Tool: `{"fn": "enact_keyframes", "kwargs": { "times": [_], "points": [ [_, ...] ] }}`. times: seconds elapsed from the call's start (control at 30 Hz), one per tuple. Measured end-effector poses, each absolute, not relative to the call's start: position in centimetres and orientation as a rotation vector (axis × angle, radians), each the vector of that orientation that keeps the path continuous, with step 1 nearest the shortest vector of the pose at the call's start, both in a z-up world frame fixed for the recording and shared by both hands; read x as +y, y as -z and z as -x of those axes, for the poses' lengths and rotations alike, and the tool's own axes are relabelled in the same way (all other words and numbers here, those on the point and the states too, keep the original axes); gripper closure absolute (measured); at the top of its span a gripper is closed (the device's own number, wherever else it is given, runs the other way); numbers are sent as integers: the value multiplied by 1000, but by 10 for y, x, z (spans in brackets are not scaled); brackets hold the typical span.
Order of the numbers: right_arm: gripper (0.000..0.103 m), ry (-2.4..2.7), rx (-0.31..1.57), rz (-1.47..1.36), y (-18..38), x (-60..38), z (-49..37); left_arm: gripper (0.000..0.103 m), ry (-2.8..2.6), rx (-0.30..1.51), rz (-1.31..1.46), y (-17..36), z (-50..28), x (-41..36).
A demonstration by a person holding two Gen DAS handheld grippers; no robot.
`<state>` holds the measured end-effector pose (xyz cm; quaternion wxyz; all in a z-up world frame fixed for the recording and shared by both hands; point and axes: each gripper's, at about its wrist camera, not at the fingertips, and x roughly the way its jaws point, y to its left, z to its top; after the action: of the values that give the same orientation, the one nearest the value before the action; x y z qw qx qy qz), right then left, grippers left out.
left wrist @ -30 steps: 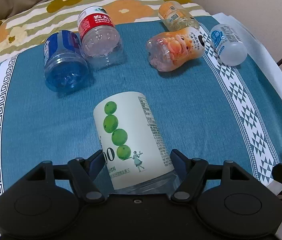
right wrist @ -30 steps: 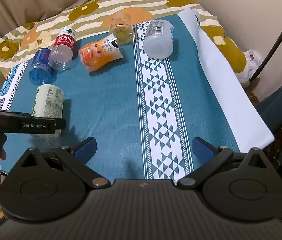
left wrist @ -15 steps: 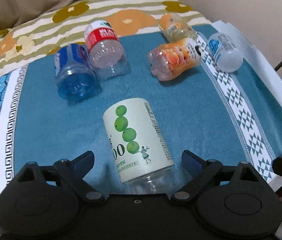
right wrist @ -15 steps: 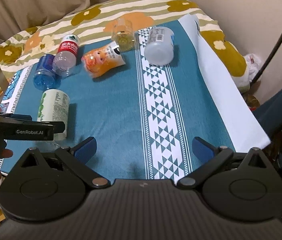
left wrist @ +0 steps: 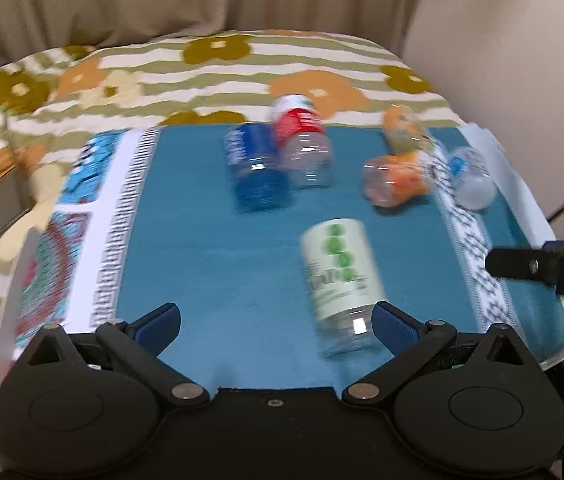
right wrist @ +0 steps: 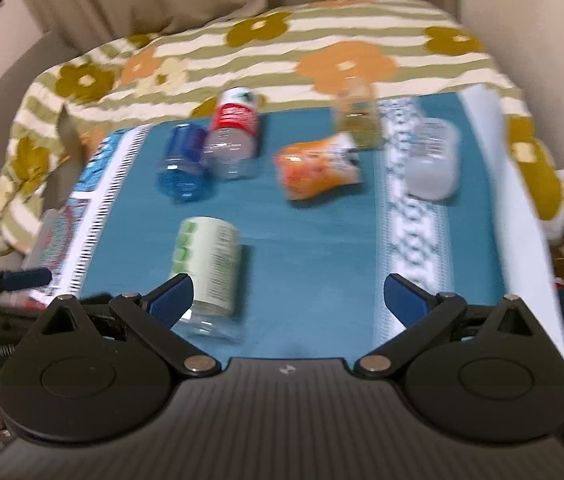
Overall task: Flip cup upright
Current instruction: 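Lower the cup and grasp it with the right tool, then rotate the right tool to turn the cup rim-up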
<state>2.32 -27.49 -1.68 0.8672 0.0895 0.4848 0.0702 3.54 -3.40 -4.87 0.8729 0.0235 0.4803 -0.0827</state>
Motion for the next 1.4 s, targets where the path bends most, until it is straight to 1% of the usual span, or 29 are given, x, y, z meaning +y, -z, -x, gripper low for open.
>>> {"fn": "enact_keyframes", "kwargs": {
  "times": [0.23,0.43,0.5,0.6,0.7,0.87,0.97,1.0,1.4],
  "points": [
    [0,-194,1125,-127,32,-232,-73,0,126,1001,17,47,-28,21],
    [0,-224,1279,-228,65,-214,-116,0,92,1027,50,55,-27,55],
    [6,-222,1321,-260,76,-214,-127,0,91,1034,77,57,-29,65],
    [10,-211,1363,-274,87,-210,-141,0,93,1046,105,61,-33,73],
    [15,-216,1386,-264,93,-206,-148,0,85,1060,104,66,-37,77],
    [17,-223,1413,-266,100,-199,-156,0,82,1086,130,75,-48,85],
    [22,-224,1436,-295,106,-198,-159,0,82,1089,132,75,-53,87],
    [26,-226,1444,-306,109,-199,-159,0,83,1089,130,75,-54,86],
    [31,-244,1406,-334,101,-203,-153,0,94,1098,135,75,-61,80]
  ]
}}
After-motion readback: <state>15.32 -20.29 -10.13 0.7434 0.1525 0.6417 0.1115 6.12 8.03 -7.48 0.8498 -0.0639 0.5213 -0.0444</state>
